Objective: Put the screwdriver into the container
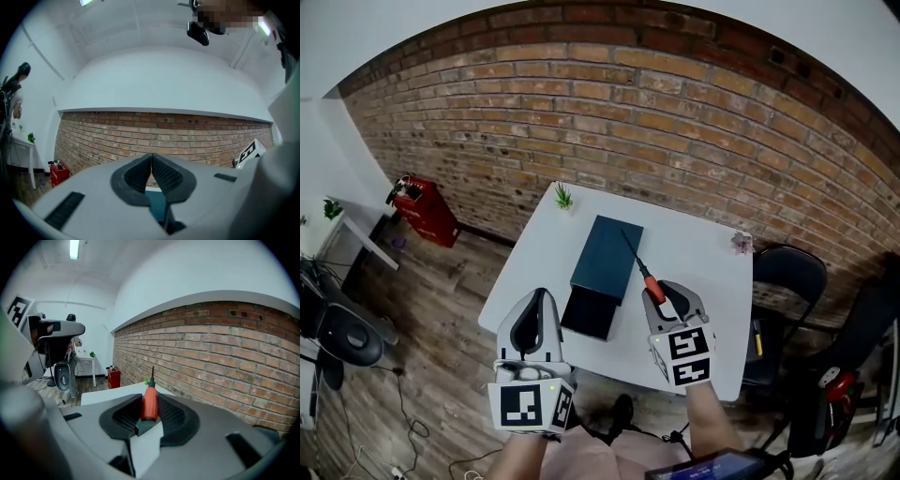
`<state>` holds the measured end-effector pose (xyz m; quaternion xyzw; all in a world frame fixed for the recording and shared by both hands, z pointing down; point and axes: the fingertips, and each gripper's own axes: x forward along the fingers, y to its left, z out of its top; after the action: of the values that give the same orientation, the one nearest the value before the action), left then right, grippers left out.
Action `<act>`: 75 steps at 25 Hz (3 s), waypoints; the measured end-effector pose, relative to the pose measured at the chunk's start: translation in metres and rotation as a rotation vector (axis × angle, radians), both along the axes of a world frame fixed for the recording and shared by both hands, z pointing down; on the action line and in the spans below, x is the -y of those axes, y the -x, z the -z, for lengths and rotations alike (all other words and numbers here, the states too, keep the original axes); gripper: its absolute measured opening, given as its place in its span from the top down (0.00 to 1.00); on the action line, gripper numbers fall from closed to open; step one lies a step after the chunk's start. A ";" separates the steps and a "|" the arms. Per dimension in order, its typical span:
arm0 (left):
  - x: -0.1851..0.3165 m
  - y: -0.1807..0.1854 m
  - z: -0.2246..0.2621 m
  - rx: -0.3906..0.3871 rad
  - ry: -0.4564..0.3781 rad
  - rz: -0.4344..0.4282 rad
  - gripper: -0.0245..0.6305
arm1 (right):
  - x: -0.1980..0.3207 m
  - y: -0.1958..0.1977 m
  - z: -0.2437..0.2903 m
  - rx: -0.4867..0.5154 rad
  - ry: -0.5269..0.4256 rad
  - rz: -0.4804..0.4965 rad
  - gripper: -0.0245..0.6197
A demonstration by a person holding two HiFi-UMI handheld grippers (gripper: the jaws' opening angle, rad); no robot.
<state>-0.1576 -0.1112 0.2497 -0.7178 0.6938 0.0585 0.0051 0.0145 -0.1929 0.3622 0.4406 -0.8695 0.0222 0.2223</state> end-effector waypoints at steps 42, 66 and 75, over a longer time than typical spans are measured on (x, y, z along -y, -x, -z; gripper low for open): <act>0.002 0.106 -0.127 -0.052 0.251 -0.170 0.94 | -0.080 0.086 -0.171 -0.143 0.365 -0.146 0.80; 0.061 0.124 -0.158 -0.038 0.316 -0.149 0.94 | -0.023 0.106 -0.213 -0.195 0.458 -0.094 0.79; 0.067 0.129 -0.164 -0.047 0.331 -0.138 0.94 | -0.016 0.110 -0.219 -0.239 0.452 -0.072 0.78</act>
<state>-0.2865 -0.1783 0.4136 -0.7531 0.6430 -0.0396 -0.1335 -0.0957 -0.1772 0.5808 0.4098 -0.7937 0.1719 0.4153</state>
